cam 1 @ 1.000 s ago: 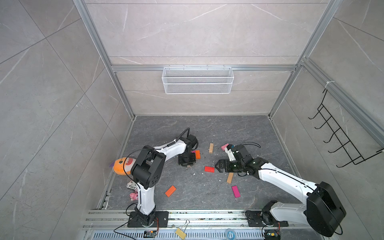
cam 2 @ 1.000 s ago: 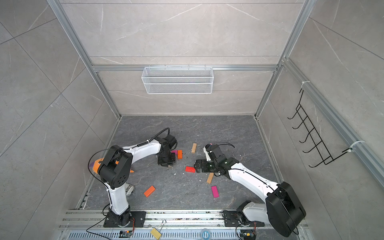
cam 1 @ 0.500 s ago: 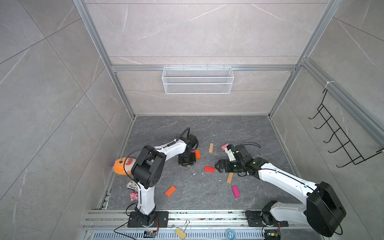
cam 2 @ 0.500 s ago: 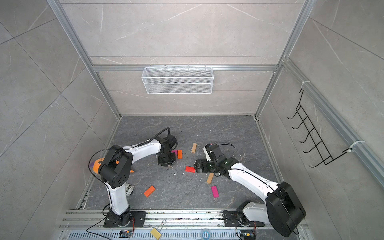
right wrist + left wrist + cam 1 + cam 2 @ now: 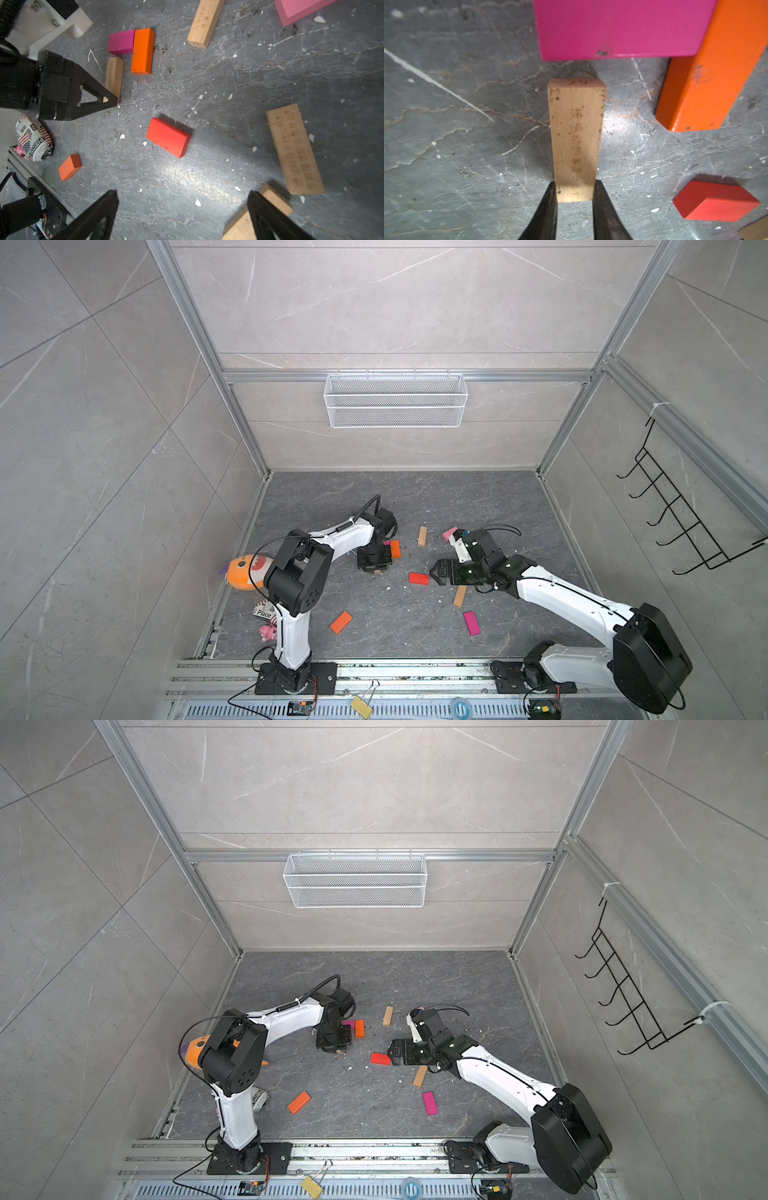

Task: Assemble the letter p with building blocks
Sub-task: Assemble the building block at the center of the board.

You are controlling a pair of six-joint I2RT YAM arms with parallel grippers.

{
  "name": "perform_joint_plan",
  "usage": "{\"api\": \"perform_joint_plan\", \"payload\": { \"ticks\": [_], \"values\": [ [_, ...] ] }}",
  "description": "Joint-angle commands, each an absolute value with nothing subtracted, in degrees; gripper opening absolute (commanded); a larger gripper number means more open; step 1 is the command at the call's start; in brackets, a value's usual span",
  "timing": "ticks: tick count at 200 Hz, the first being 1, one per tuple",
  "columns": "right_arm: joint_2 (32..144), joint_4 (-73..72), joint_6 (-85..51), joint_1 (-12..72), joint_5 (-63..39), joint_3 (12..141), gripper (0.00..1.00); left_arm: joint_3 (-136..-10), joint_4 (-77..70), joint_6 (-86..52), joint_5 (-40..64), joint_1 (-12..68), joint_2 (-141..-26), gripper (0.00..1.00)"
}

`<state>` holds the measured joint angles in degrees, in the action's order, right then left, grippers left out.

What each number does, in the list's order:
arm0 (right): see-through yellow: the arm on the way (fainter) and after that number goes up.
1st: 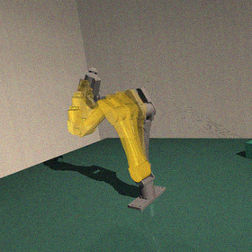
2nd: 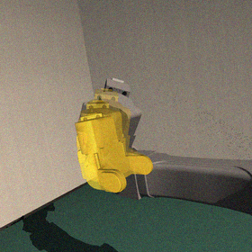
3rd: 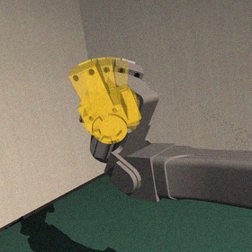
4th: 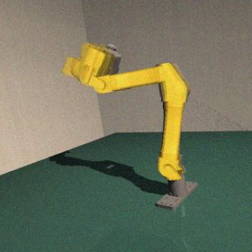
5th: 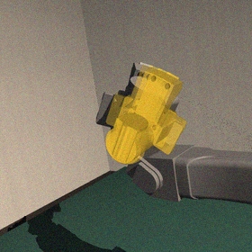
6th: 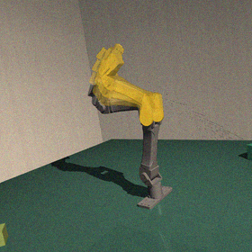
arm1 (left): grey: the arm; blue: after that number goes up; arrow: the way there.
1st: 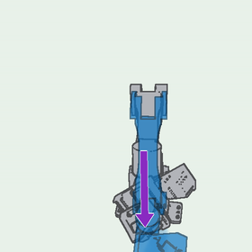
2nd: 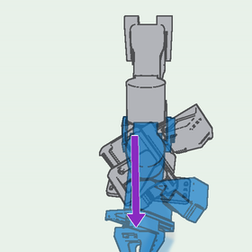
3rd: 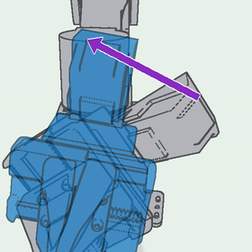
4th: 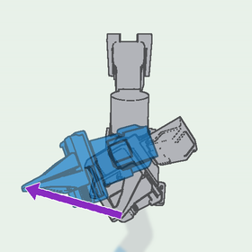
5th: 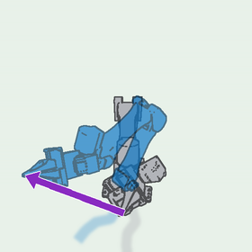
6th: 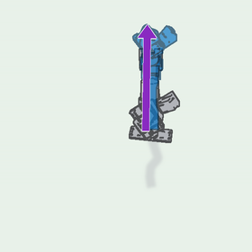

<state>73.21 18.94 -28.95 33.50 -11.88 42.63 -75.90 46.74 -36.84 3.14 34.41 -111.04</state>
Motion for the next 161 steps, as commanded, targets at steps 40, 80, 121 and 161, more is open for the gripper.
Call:
{"api": "perform_joint_plan", "payload": {
  "ticks": [40, 80, 121, 161],
  "values": [
    [73.0, 18.3, -29.8, 33.3, -12.7, 42.1, 1.0, -77.1, 46.3, -37.5, 1.5, 34.3, -113.1, 0.19],
    [73.3, 18.1, -29.9, 33.3, -12.8, 42.0, 1.0, -77.5, 46.3, -37.5, 1.7, 34.3, -113.4, 0.19],
    [73.3, 17.9, -30.0, 33.3, -13.1, 41.9, 1.0, -78.1, 46.5, -37.6, 1.5, 34.3, -113.4, 0.19],
    [73.5, 17.8, -30.0, 33.3, -13.2, 41.9, 1.0, -78.5, 46.6, -37.7, 1.4, 34.2, -113.6, 0.19]
  ]
}}
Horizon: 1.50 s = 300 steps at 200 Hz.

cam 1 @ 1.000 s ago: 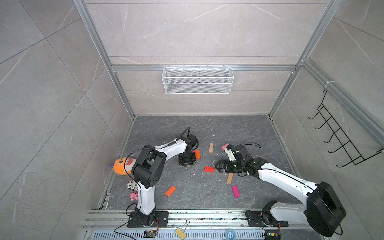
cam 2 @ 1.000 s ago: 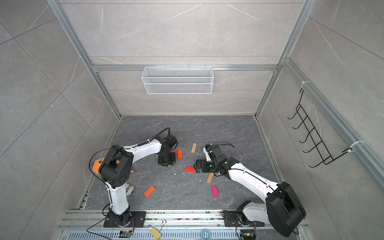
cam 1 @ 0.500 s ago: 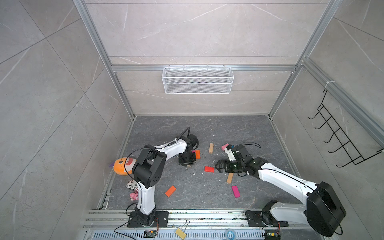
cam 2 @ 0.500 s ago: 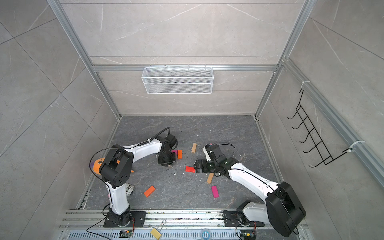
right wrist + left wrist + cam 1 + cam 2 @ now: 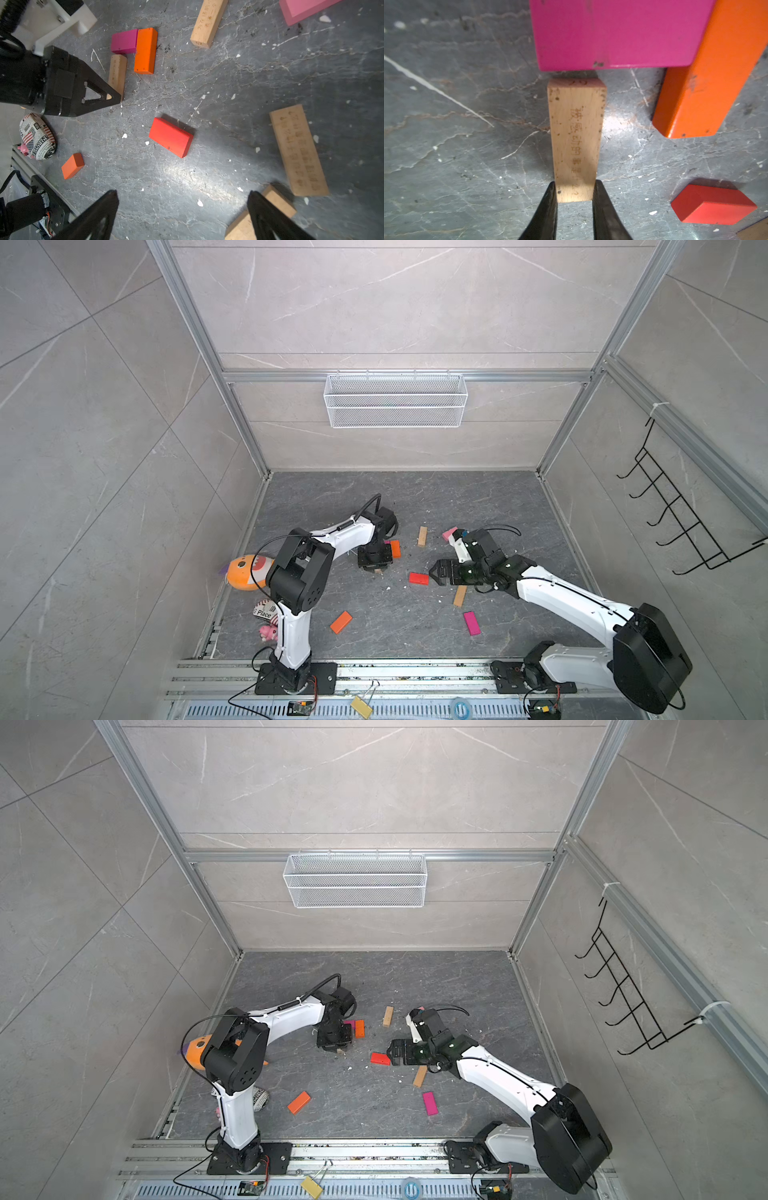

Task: Assemble the letter p with building blocks
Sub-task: Assemble the building block at the center of the board.

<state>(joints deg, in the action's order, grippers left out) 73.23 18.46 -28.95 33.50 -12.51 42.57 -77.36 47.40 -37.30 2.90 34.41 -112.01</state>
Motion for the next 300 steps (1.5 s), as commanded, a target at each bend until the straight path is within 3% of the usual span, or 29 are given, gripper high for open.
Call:
{"api": "perform_joint_plan", "payload": {
  "ticks": [1, 300],
  "values": [
    [73.5, 17.8, -30.0, 33.2, -13.1, 41.9, 1.0, -78.5, 46.6, -37.6, 1.4, 34.3, -113.6, 0.19],
    [75.2, 16.2, -30.2, 33.3, -14.8, 41.0, 1.0, -78.2, 47.0, -39.4, 0.2, 34.2, -113.2, 0.21]
  ]
}}
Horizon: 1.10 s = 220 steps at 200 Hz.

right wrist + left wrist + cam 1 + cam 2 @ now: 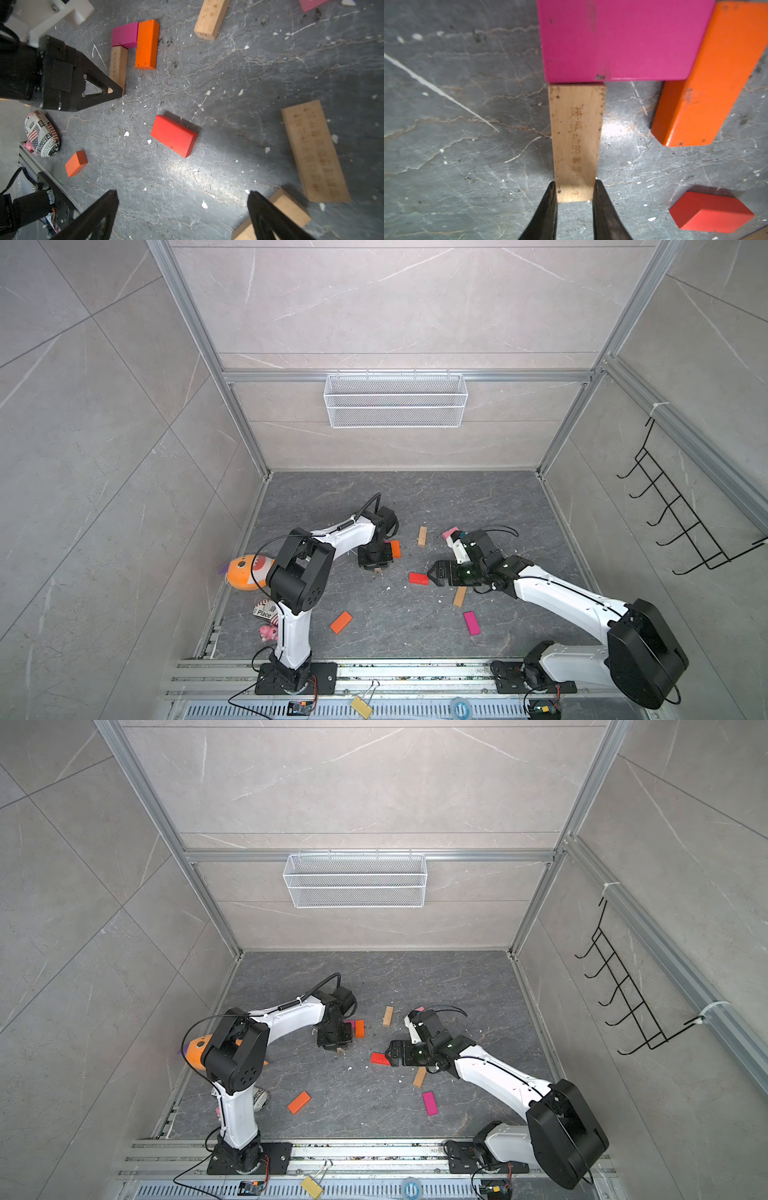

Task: Assemble the letter p with building blocks
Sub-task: Assemble the building block at the center of the board.

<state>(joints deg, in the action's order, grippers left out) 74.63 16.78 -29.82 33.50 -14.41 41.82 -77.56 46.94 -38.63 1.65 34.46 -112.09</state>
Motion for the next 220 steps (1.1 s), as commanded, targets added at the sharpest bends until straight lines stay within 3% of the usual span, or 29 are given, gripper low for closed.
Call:
{"api": "perform_joint_plan", "payload": {
  "ticks": [1, 220],
  "values": [
    [75.2, 16.2, -30.2, 33.3, -14.8, 40.9, 1.0, -78.2, 47.0, -39.4, 0.2, 34.3, -113.2, 0.21],
    [75.9, 15.5, -30.3, 33.3, -15.1, 40.9, 1.0, -77.4, 46.4, -39.9, 0.8, 34.4, -112.6, 0.39]
  ]
}}
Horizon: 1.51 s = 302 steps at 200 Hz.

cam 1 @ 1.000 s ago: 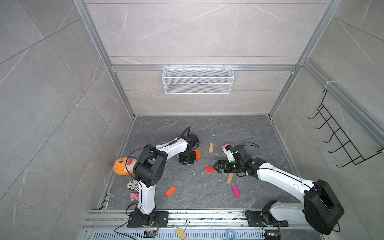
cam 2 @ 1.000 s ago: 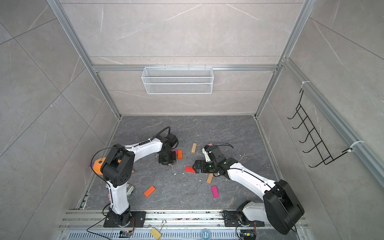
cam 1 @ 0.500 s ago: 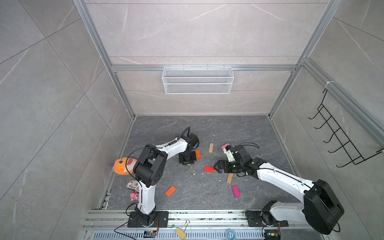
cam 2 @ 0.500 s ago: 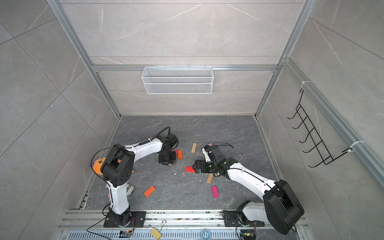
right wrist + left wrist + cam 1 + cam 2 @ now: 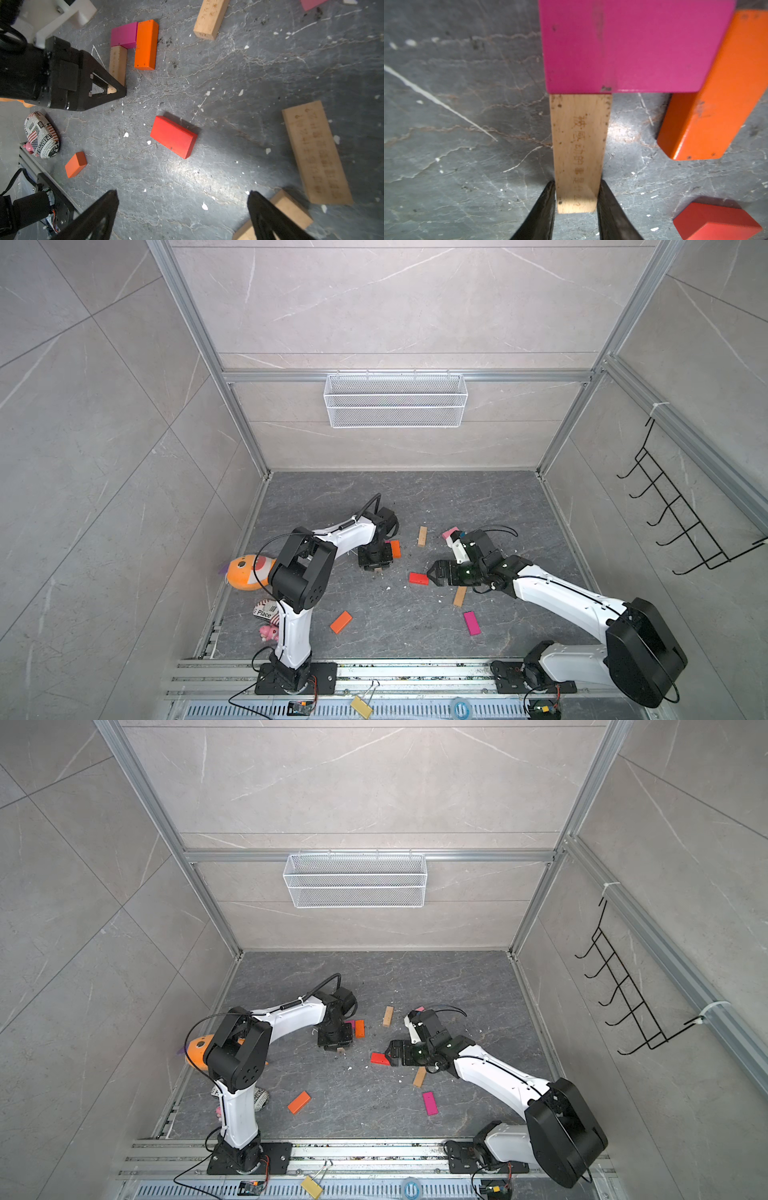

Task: Assemble the letter p with building blocks
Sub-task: Assemble the building block at the center of the board.

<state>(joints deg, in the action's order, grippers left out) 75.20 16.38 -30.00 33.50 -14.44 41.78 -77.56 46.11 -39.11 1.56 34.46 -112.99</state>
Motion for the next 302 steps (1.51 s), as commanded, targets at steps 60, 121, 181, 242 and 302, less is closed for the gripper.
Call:
{"api": "perform_joint_plan", "payload": {
  "ticks": [60, 121, 181, 242, 302],
  "values": [
    [75.9, 15.9, -29.9, 33.3, -14.3, 41.7, 1.0, -76.4, 46.1, -39.7, 1.5, 34.8, -109.9, 0.56],
    [76.1, 17.5, -28.8, 33.3, -13.5, 43.8, 1.0, -73.7, 44.0, -38.9, 1.8, 35.0, -103.4, 0.91],
    [75.9, 18.8, -28.2, 33.3, -12.7, 44.9, 1.0, -70.7, 41.0, -37.8, 3.1, 35.0, -97.2, 1.0],
    [76.1, 20.2, -28.7, 33.3, -12.4, 45.4, 1.0, -64.9, 35.1, -36.6, 4.7, 35.0, -87.4, 0.98],
    [78.4, 21.6, -32.9, 35.5, -9.5, 47.1, 1.0, -54.2, 28.2, -33.6, 3.7, 35.0, -72.1, 0.99]
  ]
}}
